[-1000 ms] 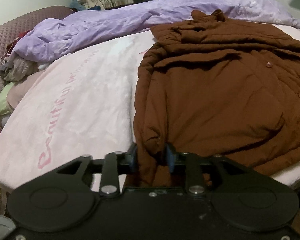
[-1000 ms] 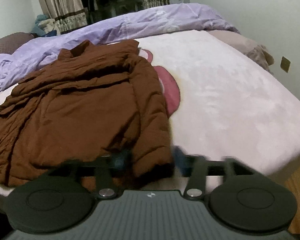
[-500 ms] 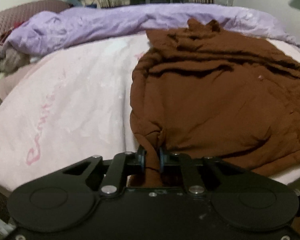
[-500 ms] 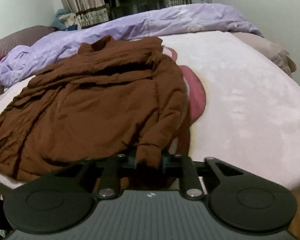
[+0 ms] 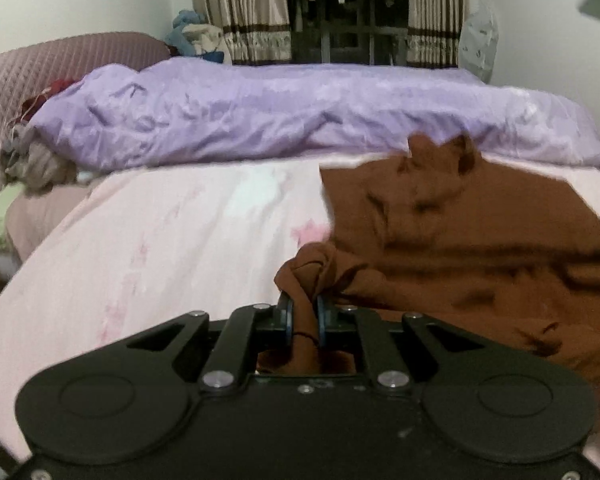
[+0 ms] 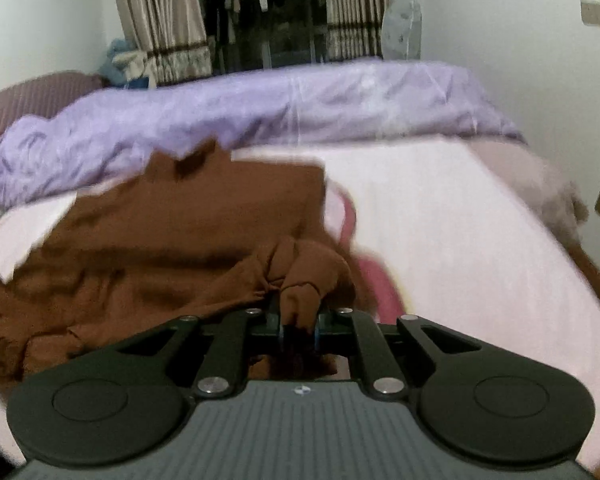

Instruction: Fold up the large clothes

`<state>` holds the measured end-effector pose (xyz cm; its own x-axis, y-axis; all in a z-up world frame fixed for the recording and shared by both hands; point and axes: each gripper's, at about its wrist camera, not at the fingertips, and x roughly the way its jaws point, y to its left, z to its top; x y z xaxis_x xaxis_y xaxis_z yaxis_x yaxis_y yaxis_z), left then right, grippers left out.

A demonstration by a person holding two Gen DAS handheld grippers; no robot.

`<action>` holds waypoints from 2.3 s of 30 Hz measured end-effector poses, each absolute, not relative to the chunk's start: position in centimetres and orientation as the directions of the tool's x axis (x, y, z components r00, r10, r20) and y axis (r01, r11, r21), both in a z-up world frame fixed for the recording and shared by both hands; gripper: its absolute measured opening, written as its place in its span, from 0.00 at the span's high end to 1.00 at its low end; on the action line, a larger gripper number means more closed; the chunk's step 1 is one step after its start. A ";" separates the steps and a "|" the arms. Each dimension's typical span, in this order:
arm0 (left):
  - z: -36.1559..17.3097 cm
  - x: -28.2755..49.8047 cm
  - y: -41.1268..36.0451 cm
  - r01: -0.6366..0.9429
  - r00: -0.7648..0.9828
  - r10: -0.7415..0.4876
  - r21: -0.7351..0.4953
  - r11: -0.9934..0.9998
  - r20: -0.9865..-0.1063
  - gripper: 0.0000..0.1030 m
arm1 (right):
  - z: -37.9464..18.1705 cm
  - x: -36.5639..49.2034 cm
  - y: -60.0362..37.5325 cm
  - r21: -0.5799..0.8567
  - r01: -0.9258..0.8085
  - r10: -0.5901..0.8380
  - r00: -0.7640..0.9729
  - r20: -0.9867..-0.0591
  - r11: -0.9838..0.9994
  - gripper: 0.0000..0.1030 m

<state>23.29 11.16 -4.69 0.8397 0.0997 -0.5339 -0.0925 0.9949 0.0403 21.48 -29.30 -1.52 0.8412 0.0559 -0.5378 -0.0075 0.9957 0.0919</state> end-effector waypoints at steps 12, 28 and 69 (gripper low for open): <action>2.3 43.9 13.4 -0.186 0.865 0.059 -0.209 0.960 -0.498 0.67 | -0.1 41.7 -33.8 0.342 0.093 0.098 0.859 -0.502 0.935 0.61; -6.0 46.5 15.8 -0.074 0.781 -0.138 -0.309 0.948 -0.609 0.08 | -7.5 42.7 -35.1 0.301 0.054 0.122 0.836 -0.535 0.952 0.19; -7.9 42.8 13.8 -0.037 0.754 -0.092 -0.183 0.982 -0.650 0.02 | -7.3 36.7 -34.9 0.239 0.076 0.065 0.843 -0.534 0.968 0.12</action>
